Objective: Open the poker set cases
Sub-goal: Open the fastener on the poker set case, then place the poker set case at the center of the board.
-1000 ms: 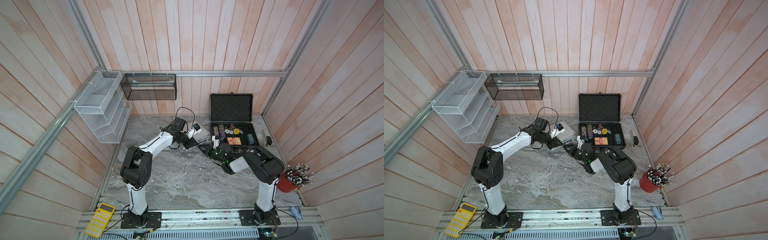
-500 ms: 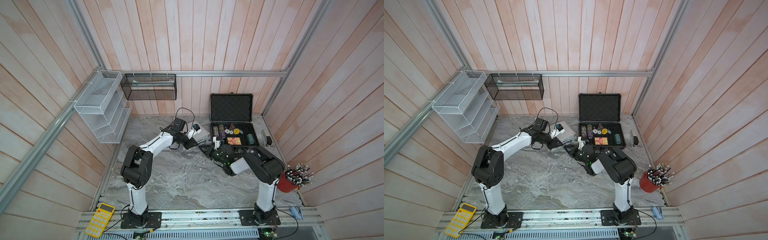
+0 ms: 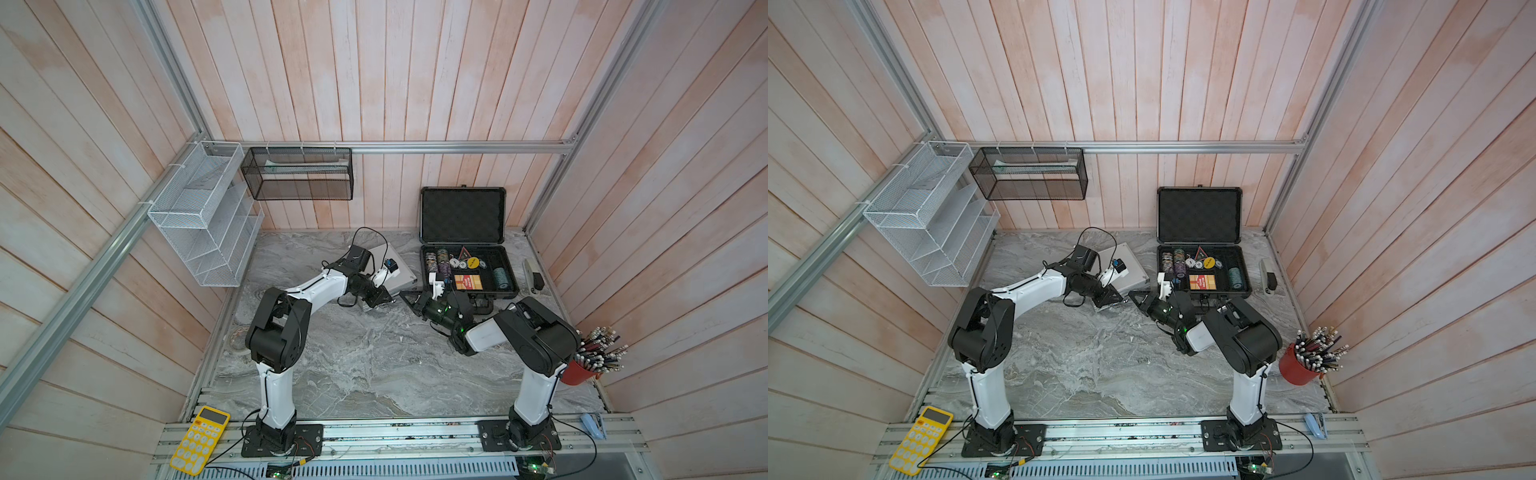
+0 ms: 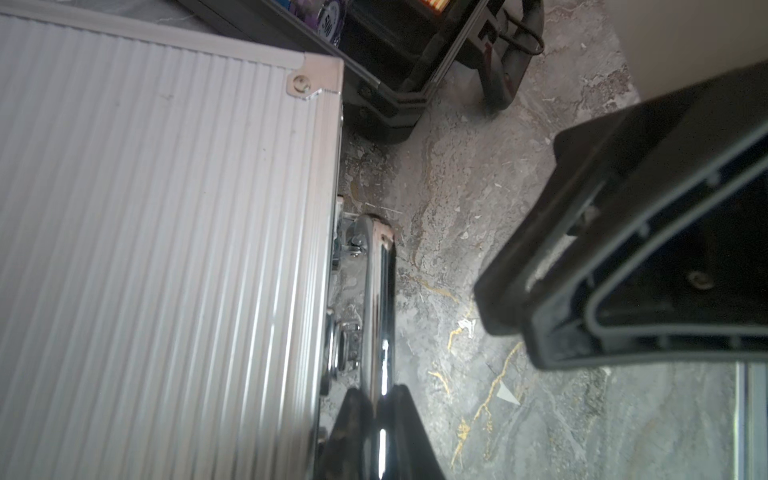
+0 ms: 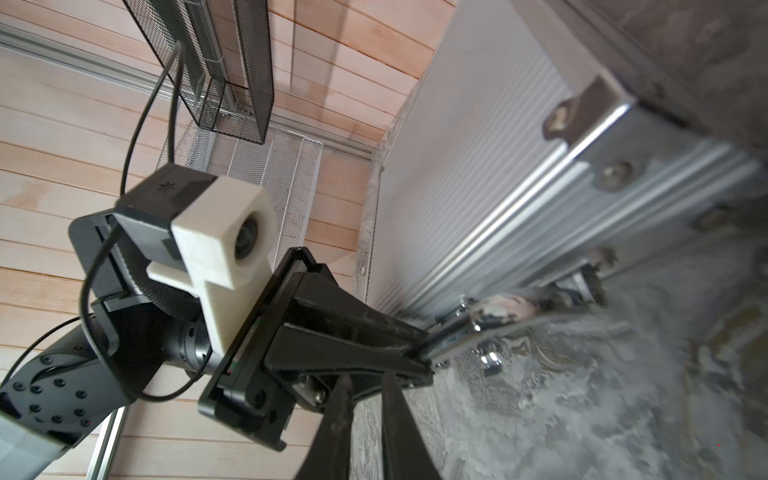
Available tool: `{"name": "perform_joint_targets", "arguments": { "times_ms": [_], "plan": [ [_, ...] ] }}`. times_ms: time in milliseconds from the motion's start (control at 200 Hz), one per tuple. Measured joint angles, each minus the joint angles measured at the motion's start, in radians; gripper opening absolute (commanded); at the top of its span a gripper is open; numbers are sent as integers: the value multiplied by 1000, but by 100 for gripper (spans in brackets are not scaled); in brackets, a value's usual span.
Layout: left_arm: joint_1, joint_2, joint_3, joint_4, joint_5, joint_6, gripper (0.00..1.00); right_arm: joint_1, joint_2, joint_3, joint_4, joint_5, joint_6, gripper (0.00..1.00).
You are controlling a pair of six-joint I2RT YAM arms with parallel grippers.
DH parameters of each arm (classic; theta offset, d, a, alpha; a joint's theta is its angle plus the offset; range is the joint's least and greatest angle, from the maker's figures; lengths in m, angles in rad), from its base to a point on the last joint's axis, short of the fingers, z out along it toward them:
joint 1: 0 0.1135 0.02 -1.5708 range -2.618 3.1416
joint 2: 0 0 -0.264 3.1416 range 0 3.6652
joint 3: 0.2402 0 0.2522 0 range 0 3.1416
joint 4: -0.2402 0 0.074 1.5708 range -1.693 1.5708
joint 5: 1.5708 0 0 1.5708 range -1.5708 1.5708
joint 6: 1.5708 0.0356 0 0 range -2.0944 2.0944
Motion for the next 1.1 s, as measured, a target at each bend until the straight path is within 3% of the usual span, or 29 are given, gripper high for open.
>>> {"name": "perform_joint_targets", "arguments": {
  "times_ms": [710,1100],
  "plan": [
    [-60,-87,-187,151,-192,-9,0,-145,-343,-14,-592,89,-307,18],
    [-141,-104,-207,158,-363,-9,1,-208,-409,-18,-719,143,-365,18]
  ]
}}
